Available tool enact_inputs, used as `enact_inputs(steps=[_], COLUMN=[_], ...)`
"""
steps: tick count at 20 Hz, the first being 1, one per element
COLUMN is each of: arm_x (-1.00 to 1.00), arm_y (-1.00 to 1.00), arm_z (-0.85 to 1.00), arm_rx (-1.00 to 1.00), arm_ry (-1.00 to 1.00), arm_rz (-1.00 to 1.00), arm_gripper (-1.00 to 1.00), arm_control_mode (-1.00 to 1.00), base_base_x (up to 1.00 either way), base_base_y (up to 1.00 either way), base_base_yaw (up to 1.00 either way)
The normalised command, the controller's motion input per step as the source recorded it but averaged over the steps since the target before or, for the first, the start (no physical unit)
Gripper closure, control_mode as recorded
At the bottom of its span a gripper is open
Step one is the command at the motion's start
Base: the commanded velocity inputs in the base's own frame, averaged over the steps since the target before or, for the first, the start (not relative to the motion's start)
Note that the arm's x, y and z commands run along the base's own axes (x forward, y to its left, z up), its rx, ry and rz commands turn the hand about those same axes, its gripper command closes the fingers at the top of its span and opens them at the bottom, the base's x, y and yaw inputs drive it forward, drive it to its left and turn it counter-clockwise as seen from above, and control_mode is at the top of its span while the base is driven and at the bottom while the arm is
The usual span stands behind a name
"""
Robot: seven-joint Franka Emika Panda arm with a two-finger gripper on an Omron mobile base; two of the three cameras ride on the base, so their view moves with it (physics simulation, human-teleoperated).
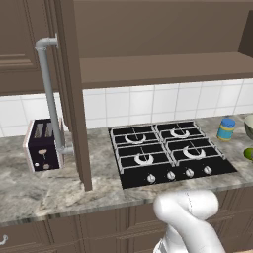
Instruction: Open the cabinet. Place the bowl and condiment on the counter. Then place the lime and garlic on the cutting board.
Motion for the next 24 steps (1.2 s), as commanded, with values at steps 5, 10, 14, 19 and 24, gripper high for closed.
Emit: enact_inputs(steps=[5,10,14,19,24], arm_x=[-0.22,-0.42,-0.32,-0.20,-0.14], arm_y=[0.97,0.73,0.63,0.42,0.22], arm_z=[0.29,0.40,0.23,0.12,0.00], arm_rx=[-0.36,-0.30,-0.28,-0.25,-0.20], arm_ry=[0.22,0.35,0.35,0.43,0.41], arm_rz=[0.05,0.11,0.15,0.19,0.24], arm_gripper=[-1.00,-1.00,-1.00,-1.00,-1.00], arm_control_mode=[-1.00,-1.00,-1.00,-1.00,-1.00], base_base_x=[0.00,0.00,0.00,0.00,0.00], base_base_y=[0.00,0.00,0.00,0.00,0.00], base_base_yaw=[0.00,0.00,0.00,0.00,0.00])
